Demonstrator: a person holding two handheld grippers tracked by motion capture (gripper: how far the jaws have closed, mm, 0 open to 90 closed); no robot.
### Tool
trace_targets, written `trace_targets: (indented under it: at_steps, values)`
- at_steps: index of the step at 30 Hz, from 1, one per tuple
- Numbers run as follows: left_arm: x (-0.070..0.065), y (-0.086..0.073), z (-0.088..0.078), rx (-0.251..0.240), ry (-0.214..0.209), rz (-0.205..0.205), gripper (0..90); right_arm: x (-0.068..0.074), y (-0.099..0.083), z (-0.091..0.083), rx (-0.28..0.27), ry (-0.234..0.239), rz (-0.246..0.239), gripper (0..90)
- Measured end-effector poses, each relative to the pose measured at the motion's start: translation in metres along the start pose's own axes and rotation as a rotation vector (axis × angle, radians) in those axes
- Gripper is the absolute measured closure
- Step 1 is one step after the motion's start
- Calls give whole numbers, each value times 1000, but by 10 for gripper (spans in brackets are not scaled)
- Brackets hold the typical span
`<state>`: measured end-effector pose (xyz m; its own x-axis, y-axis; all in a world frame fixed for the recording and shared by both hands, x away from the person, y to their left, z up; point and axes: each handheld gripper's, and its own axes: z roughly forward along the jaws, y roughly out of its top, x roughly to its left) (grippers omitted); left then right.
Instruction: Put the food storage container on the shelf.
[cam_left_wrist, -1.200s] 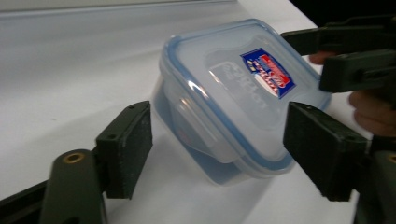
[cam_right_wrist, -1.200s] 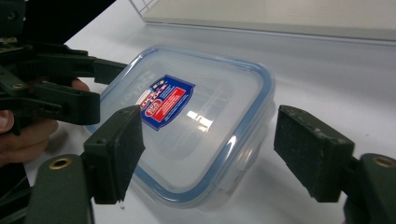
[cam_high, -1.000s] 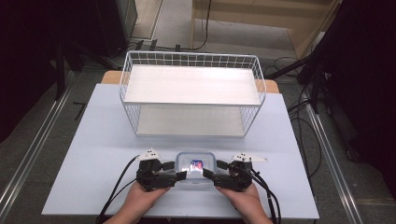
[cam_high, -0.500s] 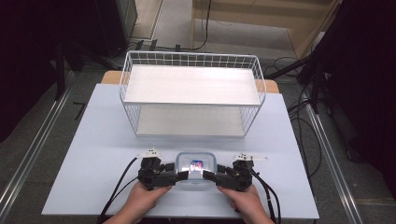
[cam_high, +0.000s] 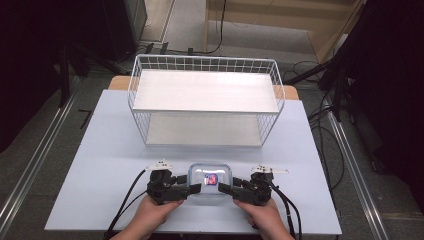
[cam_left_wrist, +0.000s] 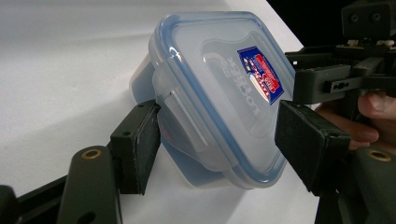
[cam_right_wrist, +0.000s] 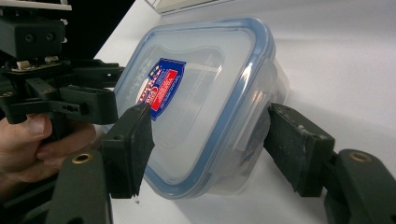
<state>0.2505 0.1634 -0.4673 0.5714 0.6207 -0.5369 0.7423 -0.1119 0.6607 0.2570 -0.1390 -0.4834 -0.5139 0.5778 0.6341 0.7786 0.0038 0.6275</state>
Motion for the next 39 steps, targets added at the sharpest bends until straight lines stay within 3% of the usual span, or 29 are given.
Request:
trace_targets:
  at_steps: [11, 15, 25, 33, 39]
  values:
    - [-8, -3, -4, -4, 32, 57, 353, 4, -2, -5, -7, -7, -26, 385]
    - [-10, -3, -7, -12, 30, 57, 387, 6, -3, -8, -10, -11, -35, 412]
    - [-14, -7, -14, -16, 26, 100, 464, 10, -8, -17, -15, 0, -48, 485]
    - [-17, -13, -11, 10, 29, 96, 435, 13, -15, -19, -28, -13, -48, 489]
    - [-14, -13, -14, 6, 5, 91, 474, 13, -18, -21, -24, -3, -46, 503]
